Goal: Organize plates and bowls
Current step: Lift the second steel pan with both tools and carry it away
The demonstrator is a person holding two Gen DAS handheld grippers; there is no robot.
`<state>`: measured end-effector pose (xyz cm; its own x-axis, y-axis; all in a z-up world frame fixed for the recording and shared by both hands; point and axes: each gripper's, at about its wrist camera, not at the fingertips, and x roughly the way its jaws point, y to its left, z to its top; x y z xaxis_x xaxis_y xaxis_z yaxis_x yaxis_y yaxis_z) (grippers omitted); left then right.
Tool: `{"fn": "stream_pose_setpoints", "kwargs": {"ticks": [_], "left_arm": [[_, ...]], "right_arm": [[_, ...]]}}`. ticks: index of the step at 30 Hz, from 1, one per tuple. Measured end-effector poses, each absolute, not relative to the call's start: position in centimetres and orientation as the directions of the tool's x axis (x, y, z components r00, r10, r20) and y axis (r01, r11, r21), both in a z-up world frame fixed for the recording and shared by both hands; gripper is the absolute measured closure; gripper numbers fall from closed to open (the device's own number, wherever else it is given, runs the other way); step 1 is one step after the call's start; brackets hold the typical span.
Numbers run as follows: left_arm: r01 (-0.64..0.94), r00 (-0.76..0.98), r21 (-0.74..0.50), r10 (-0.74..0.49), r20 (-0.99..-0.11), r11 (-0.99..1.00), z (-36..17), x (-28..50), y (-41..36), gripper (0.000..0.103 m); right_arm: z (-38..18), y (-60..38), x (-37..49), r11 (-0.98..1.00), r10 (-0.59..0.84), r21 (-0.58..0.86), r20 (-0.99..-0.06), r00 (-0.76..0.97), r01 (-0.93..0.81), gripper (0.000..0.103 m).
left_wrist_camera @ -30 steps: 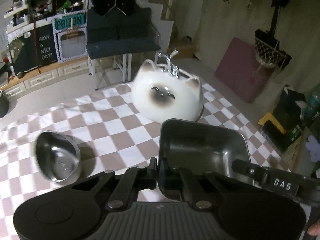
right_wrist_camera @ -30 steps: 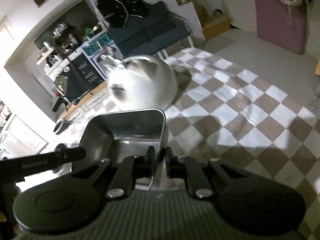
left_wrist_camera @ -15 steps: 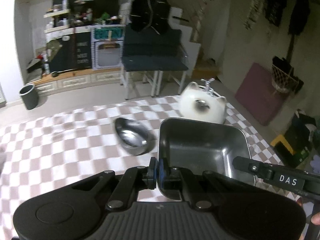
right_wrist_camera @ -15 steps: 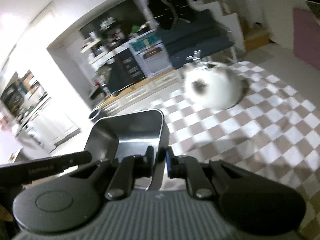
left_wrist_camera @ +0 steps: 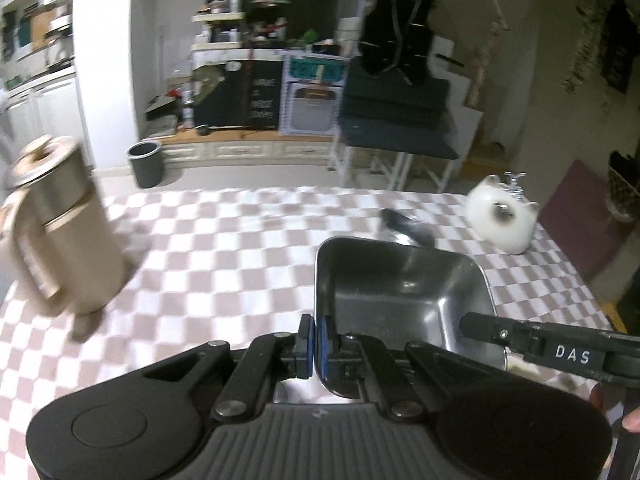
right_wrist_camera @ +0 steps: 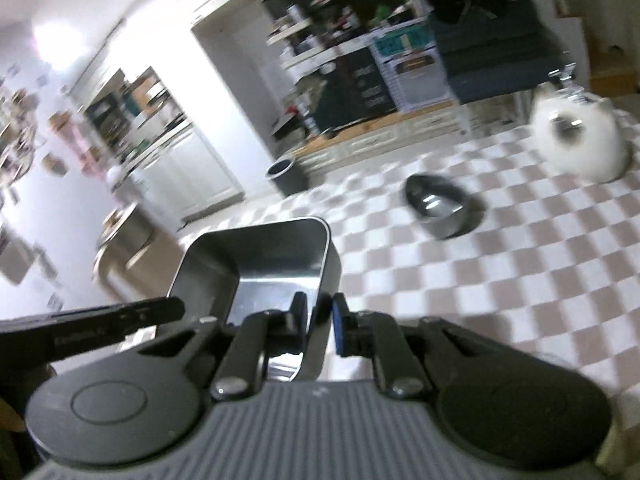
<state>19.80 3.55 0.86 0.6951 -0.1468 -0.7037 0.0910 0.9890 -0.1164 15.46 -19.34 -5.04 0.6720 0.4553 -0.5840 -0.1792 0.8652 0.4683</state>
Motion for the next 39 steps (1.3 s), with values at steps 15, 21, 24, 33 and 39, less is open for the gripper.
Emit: {"fn": "stream_pose_setpoints", "kwargs": {"ticks": [15, 21, 24, 33, 39], "left_arm": [[-0.088, 0.663, -0.152, -0.056, -0.747, 0.985, -4.6, 16.9, 12.5, 0.100], [-0.096, 0.663, -0.161, -0.058, -0.747, 0.982, -5.2, 17.1, 13.5, 0.100], [-0.080, 0.663, -0.145, -0.056, -0.747, 0.986, -5.4, 17.1, 13.2, 0.099], [-0.070, 0.646, -0.105, -0.035, -0.762, 0.992, -5.9, 17.4, 12.8, 0.099], [-0.075, 0.634, -0.090, -0.022, -0.773, 0.993, -6.2, 17.5, 12.9, 0.099]], "right_arm": [[-9.1, -10.3, 15.6, 0.850, 0.525, 0.443, -0.689, 0.499, -0.284, 0.088], [-10.1, -7.4, 15.8, 0.858, 0.511, 0.412, -0.733, 0.449, -0.305, 0.090], [-10.6, -7.1, 15.6, 0.865, 0.498, 0.396, -0.750, 0.435, -0.309, 0.090], [-11.1, -6.9, 15.6, 0.877, 0.473, 0.368, -0.770, 0.428, -0.307, 0.090], [-11.5, -6.2, 16.0, 0.879, 0.469, 0.362, -0.777, 0.419, -0.312, 0.090]]}}
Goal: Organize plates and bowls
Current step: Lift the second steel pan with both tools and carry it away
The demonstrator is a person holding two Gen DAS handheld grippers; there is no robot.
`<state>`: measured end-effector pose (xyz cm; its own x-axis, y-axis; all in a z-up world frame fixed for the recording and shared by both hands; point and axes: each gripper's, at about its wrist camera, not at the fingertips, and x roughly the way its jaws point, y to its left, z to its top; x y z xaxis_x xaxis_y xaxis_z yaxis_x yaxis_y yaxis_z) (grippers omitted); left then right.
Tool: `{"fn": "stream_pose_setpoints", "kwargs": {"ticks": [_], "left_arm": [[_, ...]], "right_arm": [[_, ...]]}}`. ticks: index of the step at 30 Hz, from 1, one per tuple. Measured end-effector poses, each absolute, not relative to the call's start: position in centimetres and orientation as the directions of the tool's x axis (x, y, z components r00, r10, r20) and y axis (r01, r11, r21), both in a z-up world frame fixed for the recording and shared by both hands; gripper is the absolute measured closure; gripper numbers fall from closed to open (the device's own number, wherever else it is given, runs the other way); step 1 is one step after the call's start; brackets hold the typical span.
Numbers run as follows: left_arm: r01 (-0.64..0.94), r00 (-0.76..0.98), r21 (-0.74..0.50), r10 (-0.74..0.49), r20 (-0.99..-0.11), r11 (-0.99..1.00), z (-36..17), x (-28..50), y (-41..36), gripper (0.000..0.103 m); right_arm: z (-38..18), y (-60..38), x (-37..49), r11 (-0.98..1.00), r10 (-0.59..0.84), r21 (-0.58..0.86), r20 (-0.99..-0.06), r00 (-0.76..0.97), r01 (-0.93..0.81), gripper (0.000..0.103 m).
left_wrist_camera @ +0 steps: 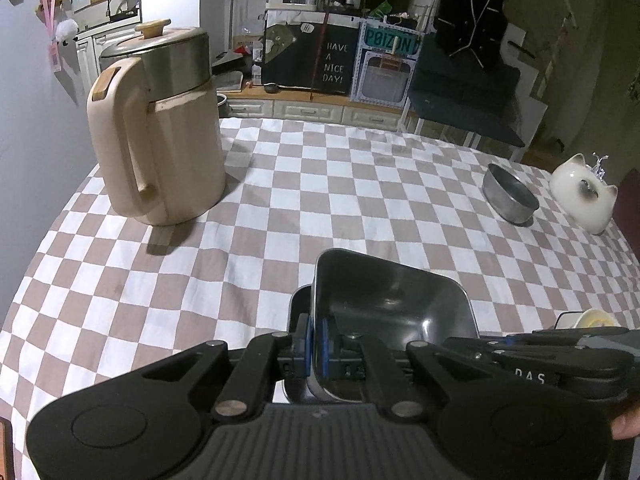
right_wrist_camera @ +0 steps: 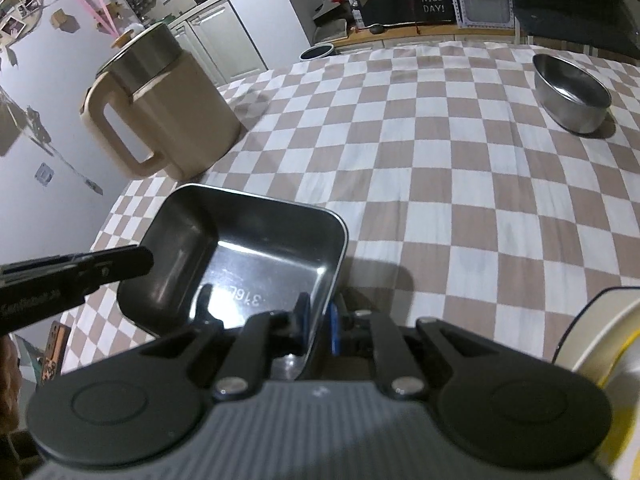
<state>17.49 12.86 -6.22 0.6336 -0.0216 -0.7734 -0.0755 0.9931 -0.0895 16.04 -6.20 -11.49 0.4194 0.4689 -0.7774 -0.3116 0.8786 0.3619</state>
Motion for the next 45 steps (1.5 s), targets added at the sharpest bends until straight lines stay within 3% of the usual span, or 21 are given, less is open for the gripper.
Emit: {"fn": "stream_pose_setpoints", "kwargs": {"ticks": [16, 32, 41, 45], "left_arm": [[-0.058, 0.553, 0.026, 0.054, -0.832, 0.998, -8.7, 19.1, 12.5, 0.097], [-0.062, 0.511, 0.014, 0.044, -0.858, 0.998, -9.6, 19.6, 12.9, 0.093], [-0.047, 0.498, -0.003, 0.021, -0.867, 0.999, -9.4, 19.1, 12.7, 0.084], [-0.055, 0.496, -0.009, 0.019, -0.868, 0.998, -9.2, 18.8, 12.9, 0.077]], "right_arm": [[-11.6, -5.6, 16.2, 0.874, 0.472, 0.356, -0.782, 0.407, -0.330, 0.085], [-12.0, -6.1, 16.3, 0.878, 0.460, 0.354, -0.811, 0.361, -0.323, 0.082], [-11.9, -6.0, 16.2, 0.880, 0.458, 0.358, -0.813, 0.360, -0.312, 0.080], [-11.8, -5.9, 16.0, 0.882, 0.455, 0.353, -0.814, 0.361, -0.313, 0.072]]}}
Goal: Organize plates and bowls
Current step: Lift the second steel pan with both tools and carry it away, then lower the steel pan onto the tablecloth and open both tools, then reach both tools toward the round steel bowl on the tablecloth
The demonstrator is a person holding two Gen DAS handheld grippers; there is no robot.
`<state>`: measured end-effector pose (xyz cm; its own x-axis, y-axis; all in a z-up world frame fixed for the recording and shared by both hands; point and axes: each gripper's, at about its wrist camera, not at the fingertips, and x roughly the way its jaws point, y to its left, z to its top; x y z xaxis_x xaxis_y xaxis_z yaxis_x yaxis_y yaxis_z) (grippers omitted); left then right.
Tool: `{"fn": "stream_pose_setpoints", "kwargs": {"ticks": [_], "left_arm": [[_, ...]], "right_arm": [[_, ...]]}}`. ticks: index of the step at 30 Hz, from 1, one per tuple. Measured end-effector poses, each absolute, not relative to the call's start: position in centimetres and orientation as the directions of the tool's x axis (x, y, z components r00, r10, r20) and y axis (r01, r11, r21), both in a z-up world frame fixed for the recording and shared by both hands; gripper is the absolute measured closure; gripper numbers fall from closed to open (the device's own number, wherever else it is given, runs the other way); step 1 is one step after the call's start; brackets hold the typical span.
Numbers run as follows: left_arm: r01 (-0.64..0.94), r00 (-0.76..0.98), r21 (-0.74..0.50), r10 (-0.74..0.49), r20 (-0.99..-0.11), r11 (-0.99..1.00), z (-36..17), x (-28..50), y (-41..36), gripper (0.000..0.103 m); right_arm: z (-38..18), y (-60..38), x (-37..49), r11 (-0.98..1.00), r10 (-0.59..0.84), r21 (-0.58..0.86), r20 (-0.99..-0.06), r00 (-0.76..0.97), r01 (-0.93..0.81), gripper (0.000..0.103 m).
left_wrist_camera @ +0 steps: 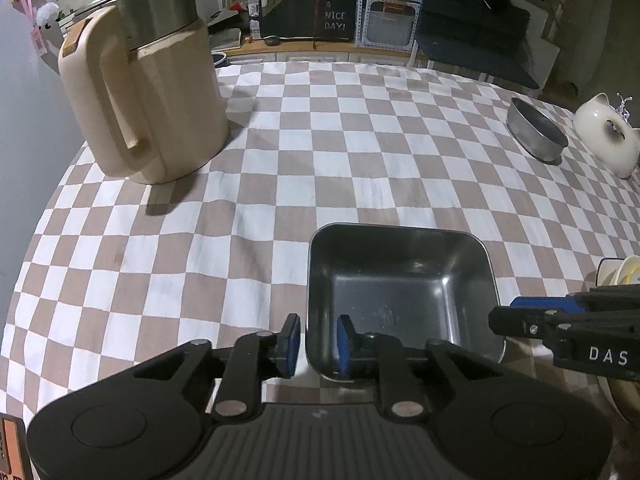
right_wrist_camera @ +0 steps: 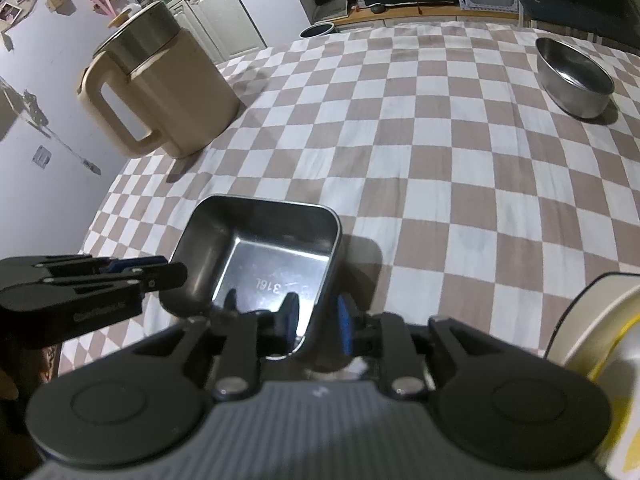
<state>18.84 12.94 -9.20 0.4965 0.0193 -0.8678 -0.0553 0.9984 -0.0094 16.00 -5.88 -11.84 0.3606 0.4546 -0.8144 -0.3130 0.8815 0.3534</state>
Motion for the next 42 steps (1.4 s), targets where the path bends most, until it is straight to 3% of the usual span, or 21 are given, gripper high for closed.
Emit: {"fn": "stream_pose_setpoints", "kwargs": {"ticks": [8, 10, 12, 15, 18, 20, 29, 42], "left_arm": [[-0.058, 0.495, -0.020, 0.011, -0.869, 0.998, -8.8, 18.3, 13.1, 0.060], [-0.066, 0.495, -0.021, 0.014, -0.869, 0.998, -8.7, 18.2, 13.2, 0.050], [-0.074, 0.498, -0.024, 0.016, -0.867, 0.997, -8.6, 18.1, 13.3, 0.030], [-0.079, 0.509, -0.037, 0.009, -0.861, 0.996, -8.4, 18.0, 13.4, 0.013], [-0.097, 0.520, -0.040, 0.016, -0.854, 0.995, -8.2, 18.1, 13.4, 0.003], [-0.109, 0.529, -0.043, 0.021, -0.848, 0.993, -8.0, 18.2, 13.3, 0.000], [-0.084, 0.573, -0.052, 0.005, -0.819, 0.995, -7.2, 19.6, 10.9, 0.000], [-0.005, 0.642, -0.146, -0.109, -0.759, 0.989, -6.3, 27.0, 3.5, 0.000]], "right_arm": [[-11.6, -5.7, 15.5, 0.880, 0.446, 0.328, -0.818, 0.364, -0.343, 0.039], [-11.4, -5.7, 15.5, 0.883, 0.438, 0.314, -0.818, 0.372, -0.348, 0.031], [-11.3, -5.9, 15.4, 0.888, 0.428, 0.302, -0.821, 0.379, -0.348, 0.027], [-11.2, -6.5, 15.4, 0.888, 0.424, 0.295, -0.823, 0.379, -0.351, 0.014], [-10.9, -7.3, 15.4, 0.896, 0.407, 0.268, -0.816, 0.411, -0.355, 0.005], [-10.4, -8.3, 15.3, 0.900, 0.403, 0.255, -0.796, 0.451, -0.354, 0.000], [-8.0, -13.3, 16.6, 0.926, 0.370, 0.240, -0.726, 0.579, -0.291, 0.000], [-7.8, -23.8, 21.0, 0.957, 0.232, 0.288, -0.711, 0.664, -0.027, 0.000]]}}
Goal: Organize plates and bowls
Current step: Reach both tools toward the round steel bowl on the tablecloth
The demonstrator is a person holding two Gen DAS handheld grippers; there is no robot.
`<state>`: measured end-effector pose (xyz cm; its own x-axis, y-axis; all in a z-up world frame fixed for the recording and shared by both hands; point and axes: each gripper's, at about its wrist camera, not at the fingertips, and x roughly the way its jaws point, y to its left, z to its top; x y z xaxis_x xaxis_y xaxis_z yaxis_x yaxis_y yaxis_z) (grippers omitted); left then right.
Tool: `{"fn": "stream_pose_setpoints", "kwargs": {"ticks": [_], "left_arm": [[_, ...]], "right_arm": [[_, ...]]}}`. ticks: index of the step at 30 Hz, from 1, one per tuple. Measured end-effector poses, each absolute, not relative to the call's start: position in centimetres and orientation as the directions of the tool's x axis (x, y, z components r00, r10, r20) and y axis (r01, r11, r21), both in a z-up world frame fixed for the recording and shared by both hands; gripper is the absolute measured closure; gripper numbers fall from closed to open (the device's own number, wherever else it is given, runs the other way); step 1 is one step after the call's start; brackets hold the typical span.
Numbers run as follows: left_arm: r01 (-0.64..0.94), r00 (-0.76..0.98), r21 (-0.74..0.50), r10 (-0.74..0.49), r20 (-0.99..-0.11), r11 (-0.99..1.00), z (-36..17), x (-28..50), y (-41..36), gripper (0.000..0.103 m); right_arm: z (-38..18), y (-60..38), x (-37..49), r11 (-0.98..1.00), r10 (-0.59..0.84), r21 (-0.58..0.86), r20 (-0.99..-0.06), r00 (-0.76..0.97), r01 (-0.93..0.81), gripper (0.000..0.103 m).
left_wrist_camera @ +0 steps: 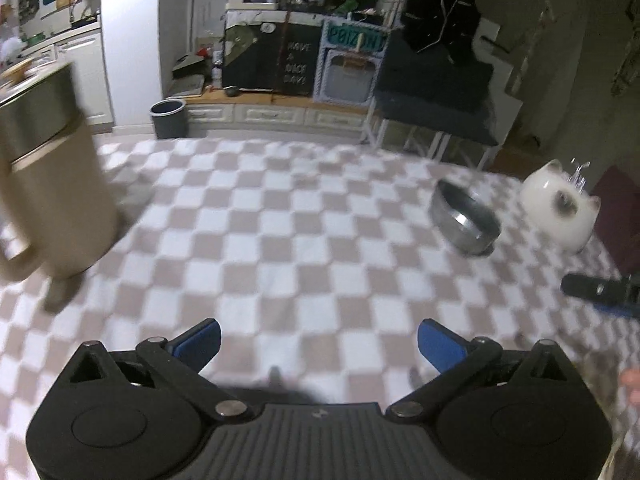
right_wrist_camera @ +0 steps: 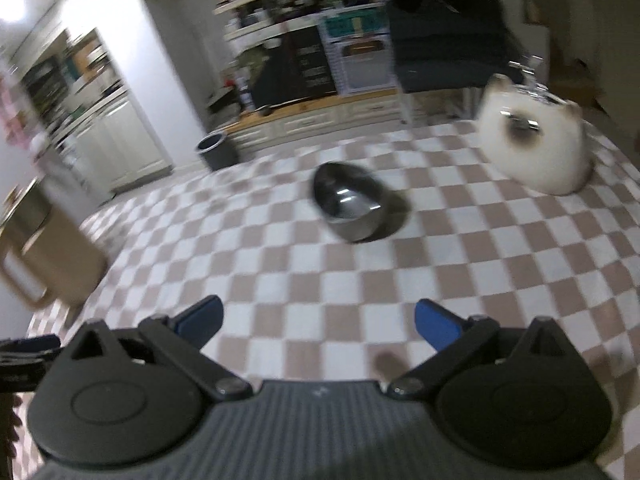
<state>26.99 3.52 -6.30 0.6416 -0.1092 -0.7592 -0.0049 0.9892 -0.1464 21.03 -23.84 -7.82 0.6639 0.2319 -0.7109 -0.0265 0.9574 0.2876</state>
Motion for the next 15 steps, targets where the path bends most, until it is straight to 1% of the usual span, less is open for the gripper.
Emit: {"fn": "stream_pose_setpoints", "kwargs": {"ticks": [4, 9, 11, 13, 15], "left_arm": [[0.010, 0.648, -0.173, -0.138, -0.749, 0.985, -6.5, 31.0, 0.7, 0.000], [0.033, 0.665, -0.165, -0.145, -0.733, 0.986, -6.6, 36.0, -3.0, 0.000], [0.055, 0.675, -0.161, -0.155, -0.721, 0.985, -6.4, 38.0, -4.4, 0.000], [0.083, 0.680, -0.142, -0.160, -0.716, 0.986, -6.3, 39.8, -5.8, 0.001], [0.110, 0.679, -0.097, -0.146, -0.720, 0.989, -6.4, 41.6, -7.4, 0.004]], "right_arm": [[-8.4, -26.6, 22.8, 0.943, 0.218, 0.329, -0.704, 0.676, 0.039, 0.000], [-10.1, -30.0, 25.0, 0.900, 0.231, 0.418, -0.698, 0.678, 0.123, 0.000], [-11.1, -30.9, 26.0, 0.863, 0.246, 0.476, -0.692, 0.679, 0.173, 0.006], [-12.2, -31.6, 27.1, 0.825, 0.262, 0.524, -0.688, 0.677, 0.213, 0.019], [-12.9, -31.8, 27.8, 0.797, 0.271, 0.554, -0.685, 0.676, 0.242, 0.025]]}}
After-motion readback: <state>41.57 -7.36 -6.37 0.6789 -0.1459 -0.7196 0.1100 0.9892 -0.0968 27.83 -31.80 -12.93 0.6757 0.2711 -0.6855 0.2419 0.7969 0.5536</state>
